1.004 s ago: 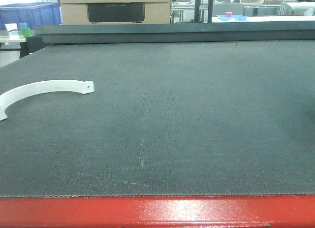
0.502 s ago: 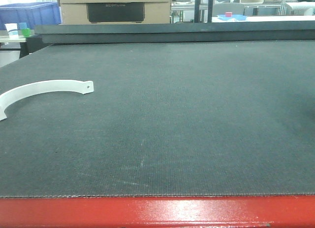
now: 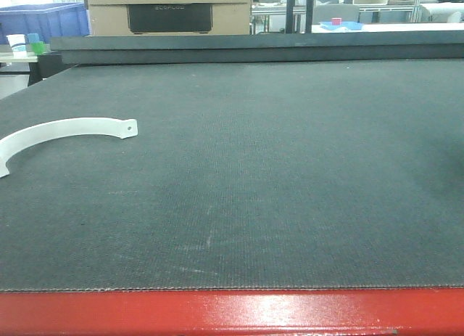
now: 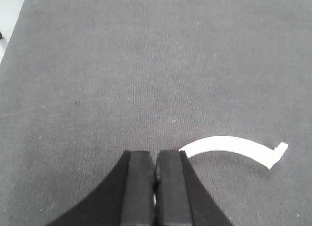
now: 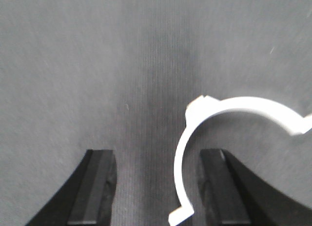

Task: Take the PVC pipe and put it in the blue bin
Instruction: 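Lower both grippers toward the two ends of the white curved arc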

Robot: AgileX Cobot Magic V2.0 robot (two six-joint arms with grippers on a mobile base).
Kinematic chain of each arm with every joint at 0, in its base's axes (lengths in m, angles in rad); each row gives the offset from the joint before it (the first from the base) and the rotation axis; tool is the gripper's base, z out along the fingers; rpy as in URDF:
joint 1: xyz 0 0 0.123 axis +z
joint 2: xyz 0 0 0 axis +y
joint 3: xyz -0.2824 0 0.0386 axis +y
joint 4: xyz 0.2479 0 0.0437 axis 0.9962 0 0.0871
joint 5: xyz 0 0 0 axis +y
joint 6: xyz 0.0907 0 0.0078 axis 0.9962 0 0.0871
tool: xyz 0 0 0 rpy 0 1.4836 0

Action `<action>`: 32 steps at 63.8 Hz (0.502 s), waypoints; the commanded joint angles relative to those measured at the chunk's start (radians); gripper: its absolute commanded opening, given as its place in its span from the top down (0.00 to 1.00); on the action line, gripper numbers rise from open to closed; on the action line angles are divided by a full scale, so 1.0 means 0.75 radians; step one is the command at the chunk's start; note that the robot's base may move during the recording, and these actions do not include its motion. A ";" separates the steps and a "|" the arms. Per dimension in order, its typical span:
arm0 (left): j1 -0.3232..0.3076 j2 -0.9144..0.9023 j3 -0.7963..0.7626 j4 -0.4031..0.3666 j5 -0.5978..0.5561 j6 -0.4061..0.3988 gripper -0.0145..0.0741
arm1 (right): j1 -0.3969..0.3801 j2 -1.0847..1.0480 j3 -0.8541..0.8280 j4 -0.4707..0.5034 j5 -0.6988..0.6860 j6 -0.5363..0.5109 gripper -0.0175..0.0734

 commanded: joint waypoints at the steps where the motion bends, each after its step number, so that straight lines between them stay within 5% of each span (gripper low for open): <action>1: 0.004 0.011 -0.013 0.007 -0.038 -0.003 0.72 | -0.002 0.046 -0.008 -0.012 0.008 -0.011 0.52; 12: 0.004 0.033 -0.013 0.034 -0.070 -0.003 0.56 | -0.002 0.106 -0.008 -0.012 0.019 -0.011 0.52; 32: 0.004 0.089 -0.013 0.034 -0.109 -0.003 0.55 | -0.002 0.164 -0.008 -0.080 0.004 -0.011 0.52</action>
